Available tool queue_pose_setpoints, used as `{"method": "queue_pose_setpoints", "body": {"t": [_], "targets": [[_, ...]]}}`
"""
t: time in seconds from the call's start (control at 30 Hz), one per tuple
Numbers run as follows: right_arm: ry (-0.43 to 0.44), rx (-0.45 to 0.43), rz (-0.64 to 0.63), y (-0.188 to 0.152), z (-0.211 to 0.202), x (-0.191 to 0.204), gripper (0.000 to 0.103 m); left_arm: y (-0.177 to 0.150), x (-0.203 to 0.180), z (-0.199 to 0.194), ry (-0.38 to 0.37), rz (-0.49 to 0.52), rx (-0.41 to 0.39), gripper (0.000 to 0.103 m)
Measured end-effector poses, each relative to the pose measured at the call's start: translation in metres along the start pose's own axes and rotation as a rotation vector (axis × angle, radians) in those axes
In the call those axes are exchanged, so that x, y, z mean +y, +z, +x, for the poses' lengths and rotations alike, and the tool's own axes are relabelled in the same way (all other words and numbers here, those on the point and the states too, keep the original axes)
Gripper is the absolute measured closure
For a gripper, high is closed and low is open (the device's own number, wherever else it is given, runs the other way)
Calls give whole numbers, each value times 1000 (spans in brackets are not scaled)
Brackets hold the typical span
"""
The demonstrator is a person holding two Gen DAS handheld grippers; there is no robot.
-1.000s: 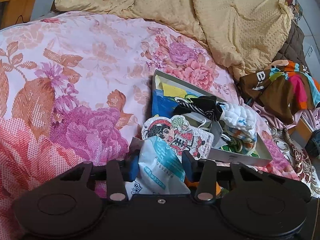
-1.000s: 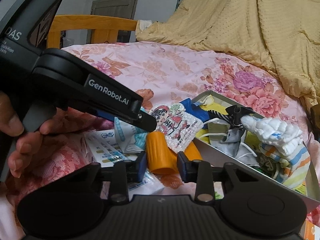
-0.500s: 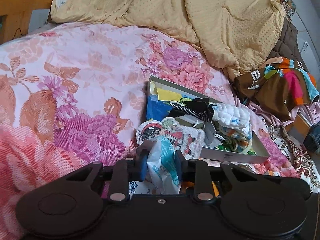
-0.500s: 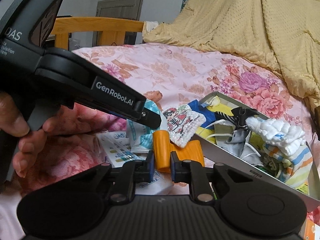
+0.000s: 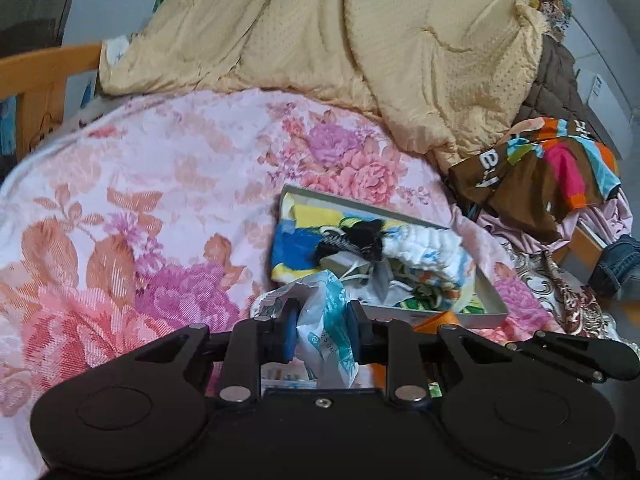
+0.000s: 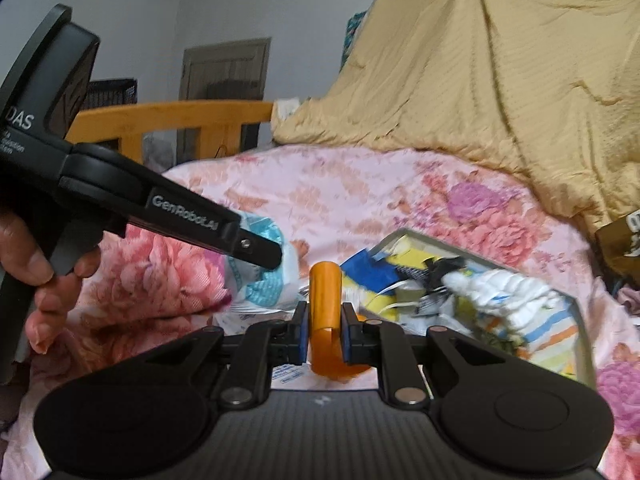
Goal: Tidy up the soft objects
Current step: 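Carry the packet with the left tool while the right tool carries the orange piece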
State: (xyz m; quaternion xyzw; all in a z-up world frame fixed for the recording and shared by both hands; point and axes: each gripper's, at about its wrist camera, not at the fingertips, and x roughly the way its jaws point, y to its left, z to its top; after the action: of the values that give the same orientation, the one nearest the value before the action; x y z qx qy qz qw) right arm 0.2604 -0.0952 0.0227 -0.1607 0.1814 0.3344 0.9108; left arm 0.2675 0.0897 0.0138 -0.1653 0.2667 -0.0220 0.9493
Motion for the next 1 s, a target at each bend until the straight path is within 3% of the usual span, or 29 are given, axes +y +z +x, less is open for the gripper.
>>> {"method": "queue_pose_setpoints", "body": {"t": [0.23,0.43,0.77,1.0], "targets": [[-63,-93,68,9,-40,-31,86,11,-41,-21,-20,52,-31,76],[-125,-145,153,10,-54,-73,86,19,-78,-15,-63,79,-60,76],[-193,-146,344,-13,-41,-154,86,29,-130,54,-119,51,-76,76],[-227,-211,422,-19,-24,-195,86,33,-147,112,-142,34,-76,76]]}}
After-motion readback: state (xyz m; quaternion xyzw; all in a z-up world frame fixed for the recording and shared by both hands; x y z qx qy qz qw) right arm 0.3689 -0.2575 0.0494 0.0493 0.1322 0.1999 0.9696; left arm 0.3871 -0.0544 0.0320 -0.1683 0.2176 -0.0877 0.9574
